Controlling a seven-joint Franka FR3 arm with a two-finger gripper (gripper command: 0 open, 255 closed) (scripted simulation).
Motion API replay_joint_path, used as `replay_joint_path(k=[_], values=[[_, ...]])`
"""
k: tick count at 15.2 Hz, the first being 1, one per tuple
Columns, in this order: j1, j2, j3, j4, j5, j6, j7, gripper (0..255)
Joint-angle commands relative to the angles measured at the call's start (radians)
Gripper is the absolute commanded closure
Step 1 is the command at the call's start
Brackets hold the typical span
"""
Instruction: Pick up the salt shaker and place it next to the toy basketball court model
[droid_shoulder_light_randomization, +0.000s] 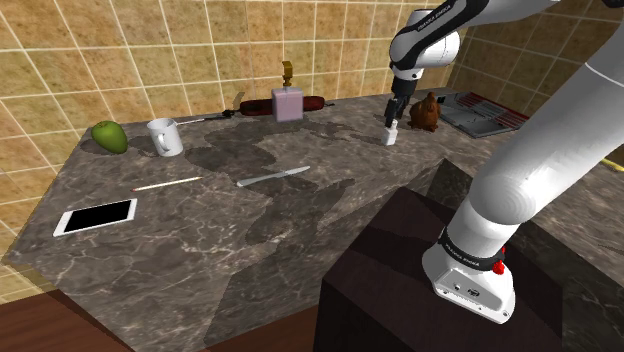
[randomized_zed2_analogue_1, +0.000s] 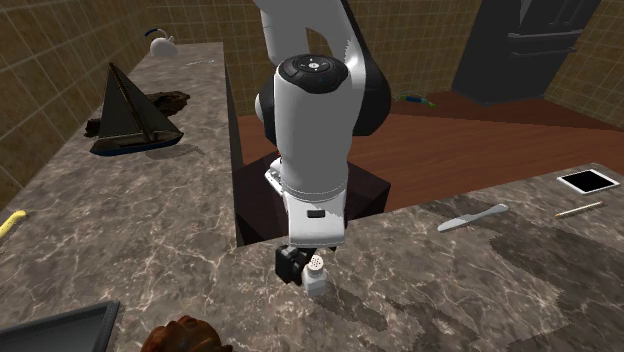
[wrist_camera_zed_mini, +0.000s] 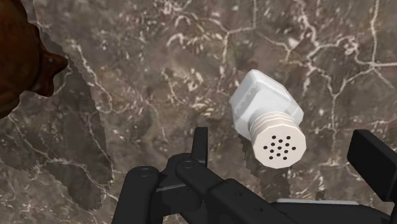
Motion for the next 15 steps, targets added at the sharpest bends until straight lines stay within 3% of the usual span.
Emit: replay_joint_path(k=[1,3,4,15], values=[[0.0,0.0,0.0,0.0,0.0,0.0,0.0,0],[0.0,0.0,0.0,0.0,0.0,0.0,0.0,0],[0.0,0.0,0.0,0.0,0.0,0.0,0.0,255],[-0.002,-0.018,0.005,0.013,-0.007,-0.03,0.006,255]])
